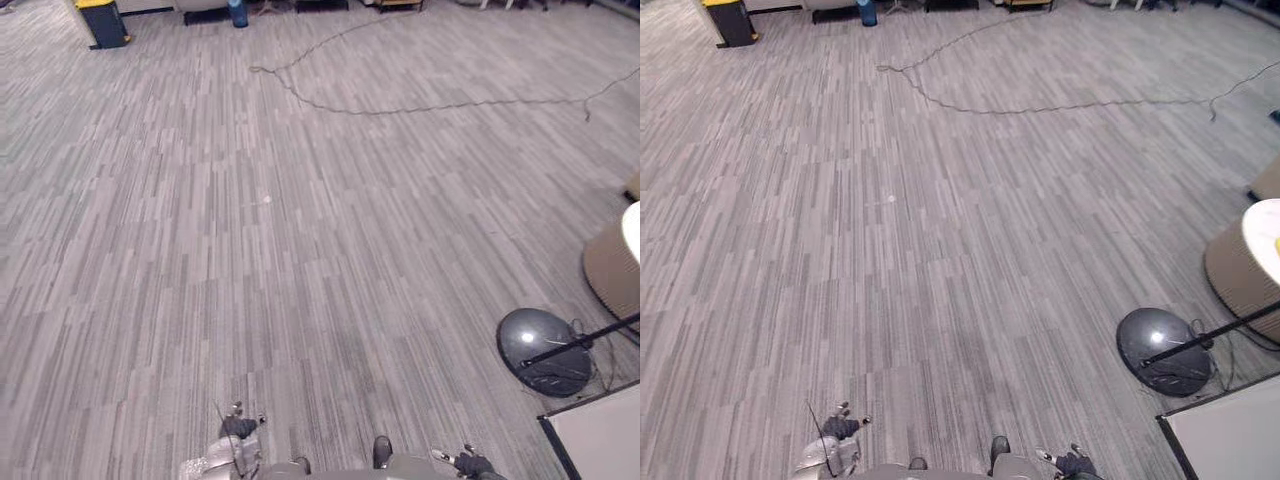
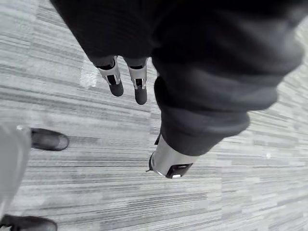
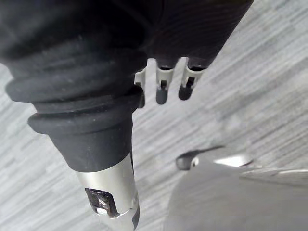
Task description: Organize washtable
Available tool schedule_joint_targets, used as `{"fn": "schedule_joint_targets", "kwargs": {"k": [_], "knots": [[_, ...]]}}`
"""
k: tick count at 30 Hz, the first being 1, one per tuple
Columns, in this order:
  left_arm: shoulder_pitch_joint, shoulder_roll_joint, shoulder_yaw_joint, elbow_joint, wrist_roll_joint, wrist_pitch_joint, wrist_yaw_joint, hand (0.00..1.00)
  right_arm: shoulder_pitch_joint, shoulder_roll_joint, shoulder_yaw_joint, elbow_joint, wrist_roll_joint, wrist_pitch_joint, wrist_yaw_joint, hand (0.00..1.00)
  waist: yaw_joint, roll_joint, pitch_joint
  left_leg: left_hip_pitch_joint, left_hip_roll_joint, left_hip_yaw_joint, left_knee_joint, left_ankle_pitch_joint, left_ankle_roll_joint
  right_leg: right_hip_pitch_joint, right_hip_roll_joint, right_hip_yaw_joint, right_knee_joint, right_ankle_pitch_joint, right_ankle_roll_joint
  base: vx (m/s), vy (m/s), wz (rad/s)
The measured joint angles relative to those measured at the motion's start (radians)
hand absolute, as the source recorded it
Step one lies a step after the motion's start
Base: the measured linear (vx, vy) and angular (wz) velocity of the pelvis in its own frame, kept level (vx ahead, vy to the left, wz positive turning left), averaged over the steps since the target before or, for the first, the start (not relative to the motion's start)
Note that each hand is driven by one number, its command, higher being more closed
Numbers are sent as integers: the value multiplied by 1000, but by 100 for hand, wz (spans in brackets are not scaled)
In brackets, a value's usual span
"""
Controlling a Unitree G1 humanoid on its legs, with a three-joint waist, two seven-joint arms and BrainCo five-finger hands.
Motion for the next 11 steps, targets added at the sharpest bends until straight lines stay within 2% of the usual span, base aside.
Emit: {"fn": "schedule_joint_targets", "kwargs": {"k": [5,11], "knots": [[39,-3,76,22,-6,0,1,0,-25,-2,9,-10,40,-11,1,0,14,-5,1,10,8,-9,8,13,-21,51,12,-22,-30,-8,-11,79,-86,21],[42,2,85,21,2,2,0,0,-25,10,14,18,58,-17,4,0,13,-7,-2,-2,10,-54,-7,19,-29,66,14,-59,-68,8,-15,-33,-16,21]]}}
